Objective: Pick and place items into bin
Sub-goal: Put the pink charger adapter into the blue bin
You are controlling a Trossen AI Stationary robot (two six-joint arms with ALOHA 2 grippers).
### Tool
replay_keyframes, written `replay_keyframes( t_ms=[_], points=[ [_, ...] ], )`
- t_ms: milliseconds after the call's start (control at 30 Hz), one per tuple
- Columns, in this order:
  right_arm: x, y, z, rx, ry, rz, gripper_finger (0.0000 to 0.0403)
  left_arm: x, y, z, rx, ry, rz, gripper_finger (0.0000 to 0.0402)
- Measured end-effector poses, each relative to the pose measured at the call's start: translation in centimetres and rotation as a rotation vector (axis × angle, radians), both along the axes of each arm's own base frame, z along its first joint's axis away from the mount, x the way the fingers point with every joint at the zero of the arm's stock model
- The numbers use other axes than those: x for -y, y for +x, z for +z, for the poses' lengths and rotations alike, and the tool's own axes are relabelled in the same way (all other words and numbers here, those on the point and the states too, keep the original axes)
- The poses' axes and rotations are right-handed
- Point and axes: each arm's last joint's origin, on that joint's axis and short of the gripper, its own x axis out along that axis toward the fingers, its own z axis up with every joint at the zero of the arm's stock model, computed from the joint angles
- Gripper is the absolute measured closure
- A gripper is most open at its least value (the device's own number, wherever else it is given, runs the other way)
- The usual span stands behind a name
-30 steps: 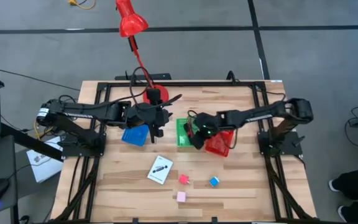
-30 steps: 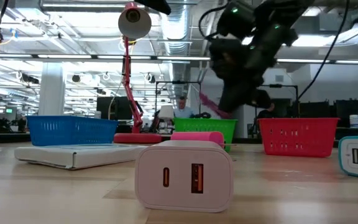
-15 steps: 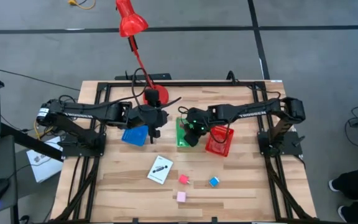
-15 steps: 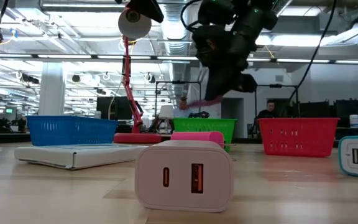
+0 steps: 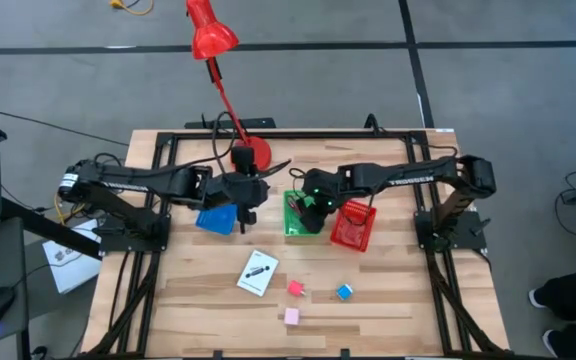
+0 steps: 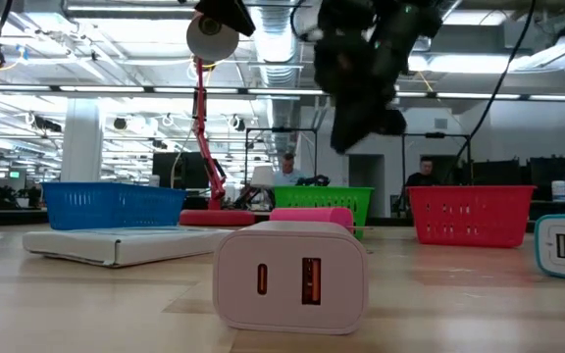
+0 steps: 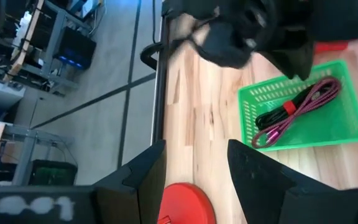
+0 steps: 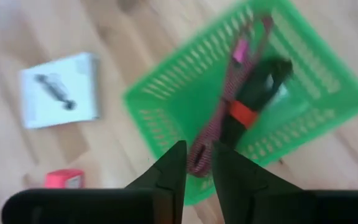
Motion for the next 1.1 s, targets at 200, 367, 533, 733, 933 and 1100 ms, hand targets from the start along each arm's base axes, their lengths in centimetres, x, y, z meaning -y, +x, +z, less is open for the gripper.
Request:
replay_keyframes(
  t_ms=[200,367,533,733,933,1100],
  points=[
    [-1.7,-1.3,5.7,0.198,-0.079,0.125,0.0337,2.0,-1.7,0.2,-0.001,-0.111,0.002,0.0239],
    [-3.5,-3.8,9.2,0.322,-0.15,0.222,0.0337,3.4,-3.1,-0.8,-0.044,-0.306,0.101,0.0239],
    [-5.2,-5.3,10.8,0.382,-0.165,0.305,0.0337,4.1,-3.6,-2.9,-0.176,-0.436,0.107,0.0239],
    [-6.7,-5.3,10.6,0.375,-0.155,0.357,0.0337,5.5,-2.2,-5.5,-0.205,-0.519,-0.246,0.0239],
    [-6.9,-5.2,9.8,0.308,-0.113,0.303,0.0337,6.7,-0.3,-8.2,-0.052,-0.513,-0.527,0.0239],
    [-6.7,-5.3,10.0,0.314,-0.138,0.246,0.0337,7.4,2.0,-11.6,-0.058,-0.484,-0.593,0.0239]
  ],
)
